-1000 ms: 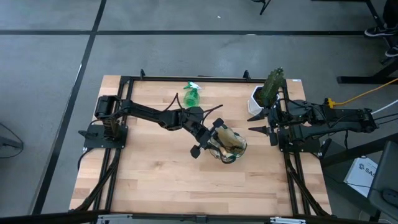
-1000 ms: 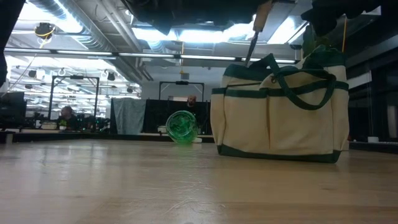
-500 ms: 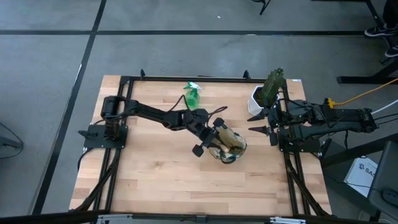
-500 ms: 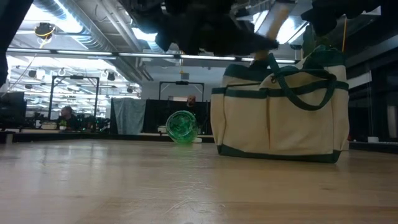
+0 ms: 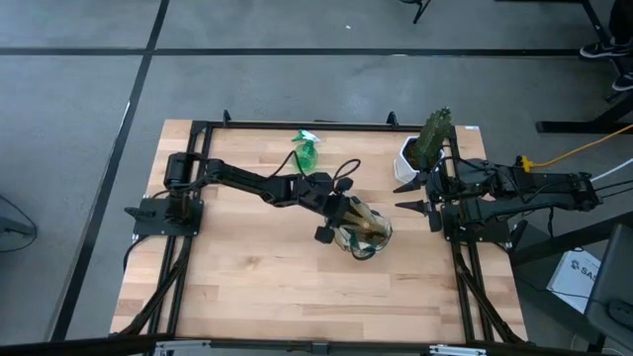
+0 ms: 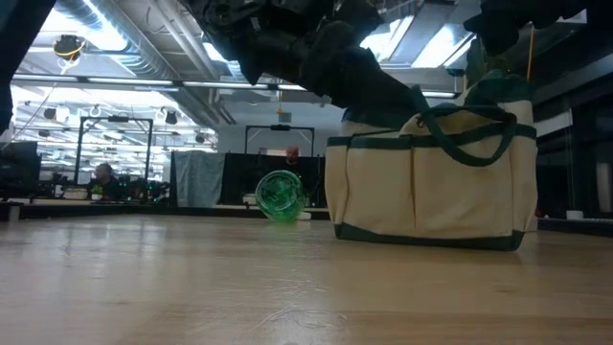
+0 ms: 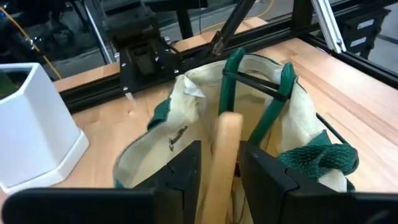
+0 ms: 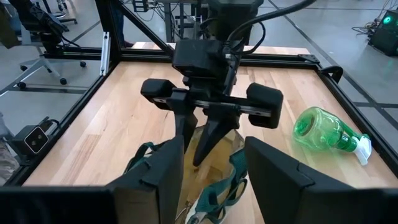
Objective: Pick & Place Garden tools in Gardening bag
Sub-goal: Put the green spray bottle into the light brown gardening bag
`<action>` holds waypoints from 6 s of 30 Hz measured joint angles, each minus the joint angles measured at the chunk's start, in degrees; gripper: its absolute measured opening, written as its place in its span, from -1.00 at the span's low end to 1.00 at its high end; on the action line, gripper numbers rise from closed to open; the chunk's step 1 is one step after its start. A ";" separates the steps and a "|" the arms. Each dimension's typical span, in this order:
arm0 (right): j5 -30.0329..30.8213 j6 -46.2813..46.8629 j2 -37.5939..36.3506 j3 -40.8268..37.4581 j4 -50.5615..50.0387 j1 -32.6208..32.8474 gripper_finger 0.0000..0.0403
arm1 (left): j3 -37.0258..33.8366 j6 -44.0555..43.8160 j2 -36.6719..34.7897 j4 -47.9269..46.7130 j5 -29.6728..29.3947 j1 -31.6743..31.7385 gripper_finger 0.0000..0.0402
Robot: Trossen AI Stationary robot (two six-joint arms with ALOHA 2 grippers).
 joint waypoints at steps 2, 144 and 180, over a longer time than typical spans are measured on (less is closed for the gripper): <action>0.00 0.02 0.00 0.00 0.00 -0.01 -0.15 | 0.00 -0.30 0.00 -0.02 -0.05 -0.16 -0.45; 0.00 0.00 0.01 -0.02 0.00 0.01 -0.15 | -6.14 -3.99 -23.11 -51.52 -11.60 23.46 -0.39; -0.02 0.02 0.02 -0.02 0.00 -0.01 -0.15 | -6.01 -0.72 -41.59 -33.96 -23.43 -3.63 -0.39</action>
